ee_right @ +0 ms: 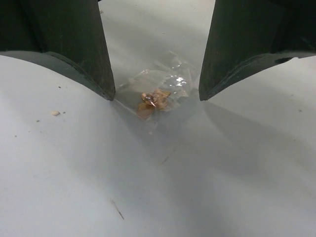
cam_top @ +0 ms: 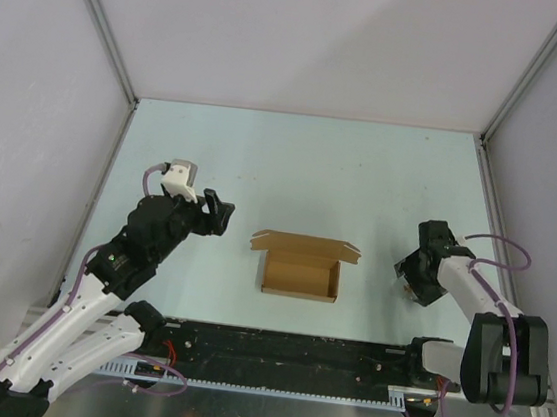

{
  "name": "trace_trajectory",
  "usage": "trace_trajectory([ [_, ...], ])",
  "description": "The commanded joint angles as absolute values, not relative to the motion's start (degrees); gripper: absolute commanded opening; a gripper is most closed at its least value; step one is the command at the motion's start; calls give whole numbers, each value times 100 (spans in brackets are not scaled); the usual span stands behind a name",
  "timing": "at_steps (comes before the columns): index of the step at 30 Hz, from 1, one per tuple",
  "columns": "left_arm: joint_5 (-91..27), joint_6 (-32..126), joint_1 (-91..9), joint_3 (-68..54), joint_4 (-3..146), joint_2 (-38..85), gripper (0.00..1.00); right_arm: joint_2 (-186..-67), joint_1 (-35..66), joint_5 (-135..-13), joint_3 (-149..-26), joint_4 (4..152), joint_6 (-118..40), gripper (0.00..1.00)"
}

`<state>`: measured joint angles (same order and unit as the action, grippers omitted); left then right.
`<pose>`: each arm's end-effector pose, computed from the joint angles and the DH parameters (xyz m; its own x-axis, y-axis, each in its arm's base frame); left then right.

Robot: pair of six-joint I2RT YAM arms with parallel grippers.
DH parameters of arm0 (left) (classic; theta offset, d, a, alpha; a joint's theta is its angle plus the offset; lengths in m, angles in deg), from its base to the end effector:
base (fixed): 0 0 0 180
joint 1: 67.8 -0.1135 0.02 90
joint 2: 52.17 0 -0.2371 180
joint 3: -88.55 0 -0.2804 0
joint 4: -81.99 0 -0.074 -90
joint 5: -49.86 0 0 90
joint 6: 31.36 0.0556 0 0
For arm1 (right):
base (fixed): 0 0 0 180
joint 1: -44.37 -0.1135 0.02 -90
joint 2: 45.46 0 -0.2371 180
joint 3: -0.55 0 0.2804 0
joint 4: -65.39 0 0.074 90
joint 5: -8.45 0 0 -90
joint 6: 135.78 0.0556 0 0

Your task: Fold the paper box

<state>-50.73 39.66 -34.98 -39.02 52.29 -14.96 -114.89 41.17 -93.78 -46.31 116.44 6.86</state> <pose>0.1957 -0.1141 0.2983 -0.3233 -0.1719 -0.9305 0.2941 0.9164 -0.2715 0.2321 0.0012 0.1047 -0.5772 0.7457 -0.3327 0.7645 0.6367 0.1008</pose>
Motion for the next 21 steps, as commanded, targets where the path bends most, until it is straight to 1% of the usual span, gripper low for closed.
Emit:
trace_trajectory([
  [1,-5148,4062,-3545,-3919,5302,-1596,75,-11762,4086,-9508,-4670,11387,511,72],
  [2,-5148,4062,-3545,-3919,5302,-1587,75,-11797,4086,-9499,-4670,11369,502,69],
  [4,-5148,4062,-3546,-3919,5294,-1596,75,-11876,4060,-9482,-4661,11352,450,70],
  [7,-5139,4062,-3554,-3919,5302,-1605,75,-11841,4051,-9473,-4670,11343,441,61],
  [8,-5139,4062,-3554,-3919,5302,-1605,75,-11824,4033,-9464,-4661,11343,432,56],
  [10,-5148,4062,-3554,-3928,5302,-1596,75,-11771,4025,-9447,-4661,11334,423,51],
  [11,-5139,4062,-3563,-3928,5294,-1596,75,-11727,4024,-9447,-4670,11334,414,46],
  [19,-5121,4062,-3572,-3937,5294,-1605,76,-11455,4024,-9333,-4670,11352,283,40],
  [21,-5121,4062,-3572,-3937,5294,-1605,76,-11271,4042,-9210,-4661,11334,98,35],
])
